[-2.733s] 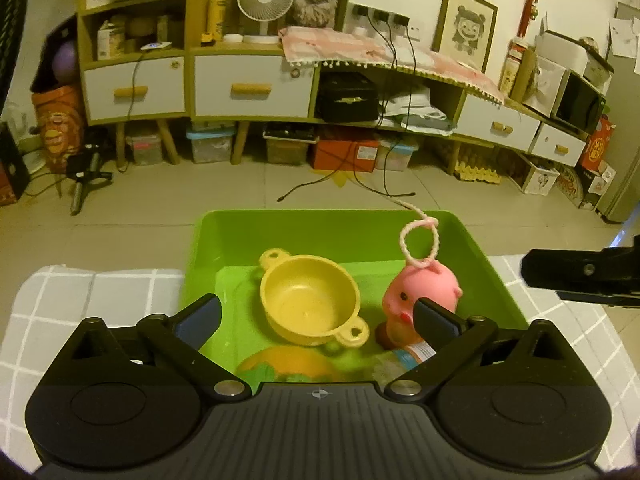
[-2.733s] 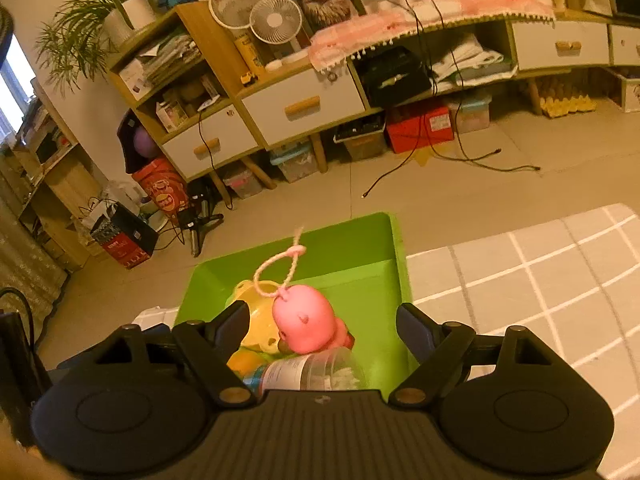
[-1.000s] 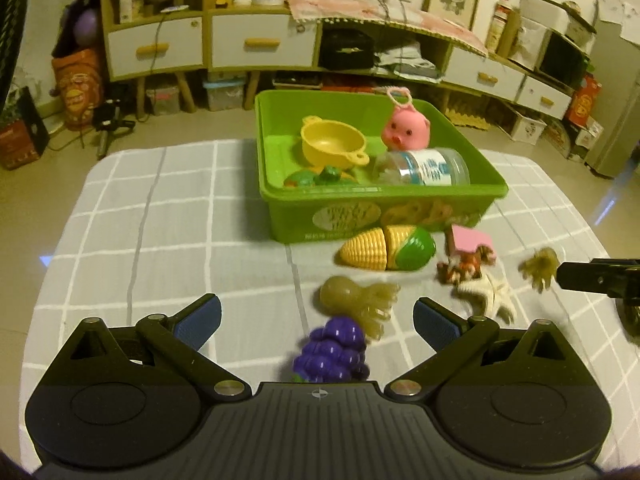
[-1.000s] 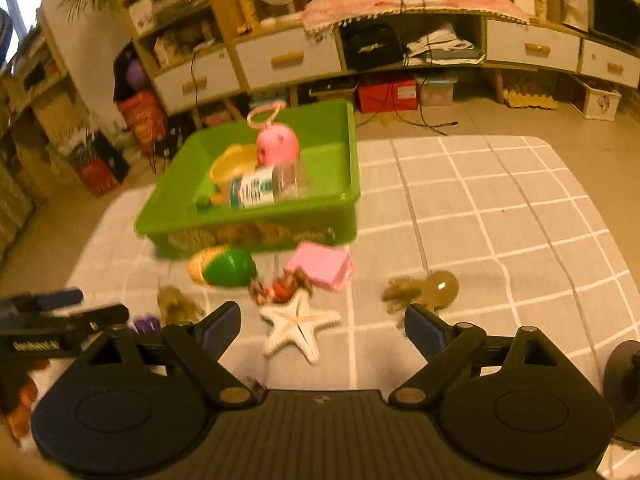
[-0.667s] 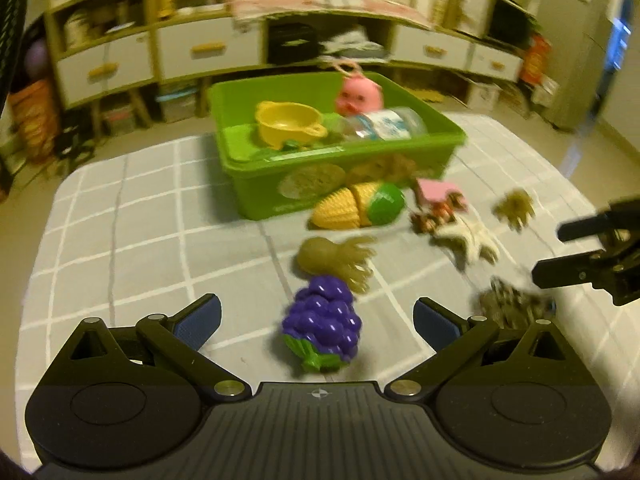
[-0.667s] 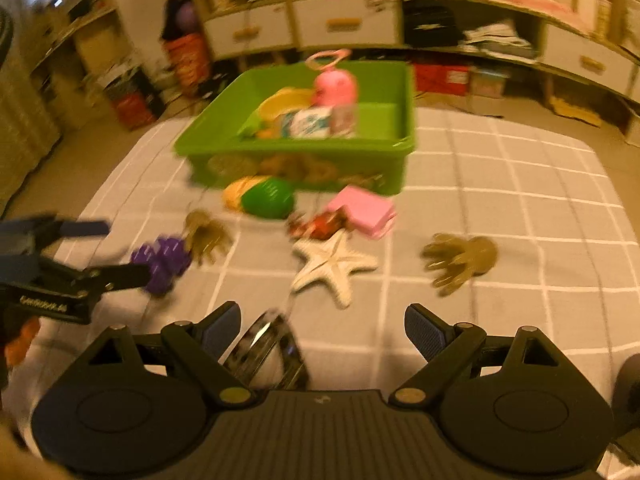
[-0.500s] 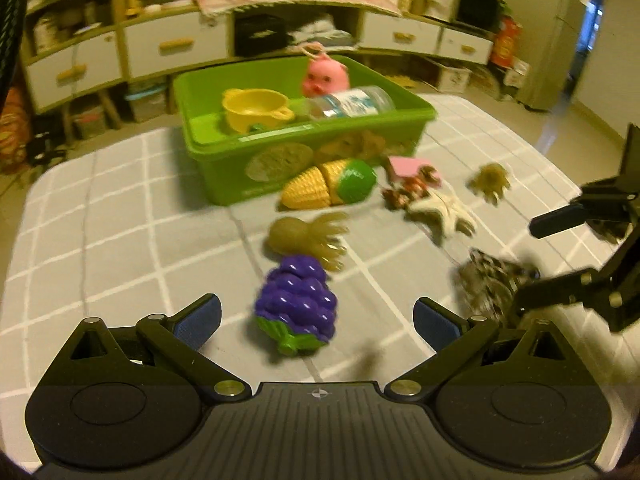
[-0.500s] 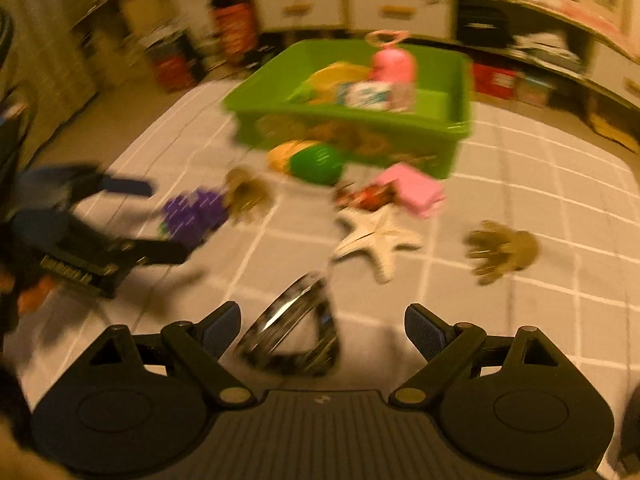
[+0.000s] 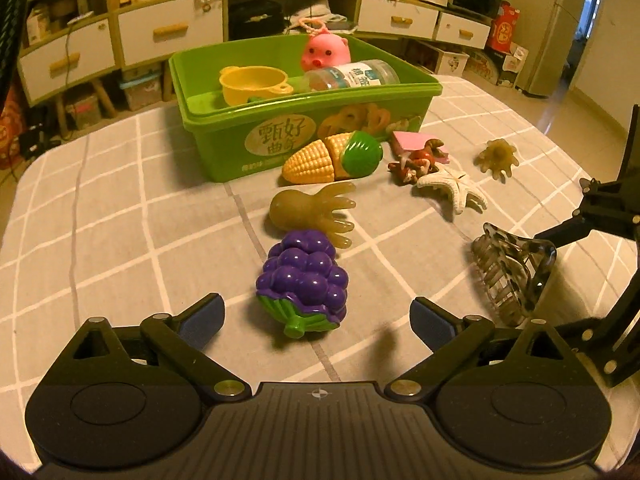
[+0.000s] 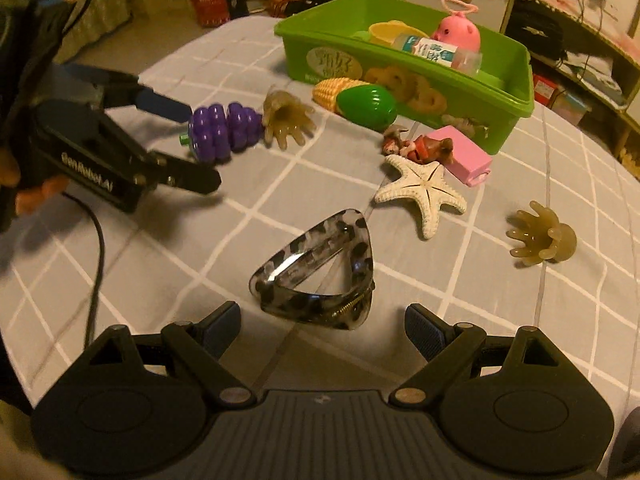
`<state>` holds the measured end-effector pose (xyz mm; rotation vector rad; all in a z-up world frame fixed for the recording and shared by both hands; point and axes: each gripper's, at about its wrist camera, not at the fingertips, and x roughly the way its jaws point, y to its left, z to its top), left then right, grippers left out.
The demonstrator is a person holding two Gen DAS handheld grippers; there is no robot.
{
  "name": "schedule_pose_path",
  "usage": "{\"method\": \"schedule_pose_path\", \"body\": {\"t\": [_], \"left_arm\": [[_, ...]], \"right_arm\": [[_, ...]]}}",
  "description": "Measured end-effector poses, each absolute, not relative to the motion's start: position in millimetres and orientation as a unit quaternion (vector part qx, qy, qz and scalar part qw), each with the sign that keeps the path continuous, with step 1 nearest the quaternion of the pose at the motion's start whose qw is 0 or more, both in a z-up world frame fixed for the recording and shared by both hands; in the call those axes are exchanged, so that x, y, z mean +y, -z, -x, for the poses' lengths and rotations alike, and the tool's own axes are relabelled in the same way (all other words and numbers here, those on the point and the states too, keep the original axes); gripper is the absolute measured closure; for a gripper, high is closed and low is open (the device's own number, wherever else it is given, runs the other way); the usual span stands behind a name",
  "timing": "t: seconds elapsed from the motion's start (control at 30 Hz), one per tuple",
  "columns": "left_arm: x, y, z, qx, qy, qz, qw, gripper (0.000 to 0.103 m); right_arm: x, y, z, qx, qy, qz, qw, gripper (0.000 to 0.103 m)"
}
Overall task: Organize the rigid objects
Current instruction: 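Grasp the purple grapes with the left tool while the right tool approaches the leopard-print clip, then lift the grapes with the left tool while the right tool grasps the leopard-print clip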
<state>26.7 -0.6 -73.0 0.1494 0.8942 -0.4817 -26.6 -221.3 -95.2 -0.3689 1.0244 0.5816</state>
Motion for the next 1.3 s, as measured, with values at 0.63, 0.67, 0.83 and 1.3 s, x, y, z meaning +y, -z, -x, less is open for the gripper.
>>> {"method": "schedule_pose_path", "body": {"t": [0.63,0.67,0.83,1.3], "left_arm": [[2,77,-35,0.434,0.217,-0.04,0.874,0.021],[3,77,-36,0.434,0.216,-0.034,0.874,0.023],[4,77,-39,0.437,0.211,-0.023,0.874,0.033],[7,70,-39,0.435,0.208,-0.019,0.876,0.05]], "right_arm": [[-214,97,27,0.448,-0.279,0.185,0.829,0.039],[-214,97,28,0.447,-0.281,0.185,0.829,0.039],[-212,97,29,0.44,-0.286,0.185,0.831,0.049],[-212,93,31,0.42,-0.296,0.181,0.838,0.063]]}}
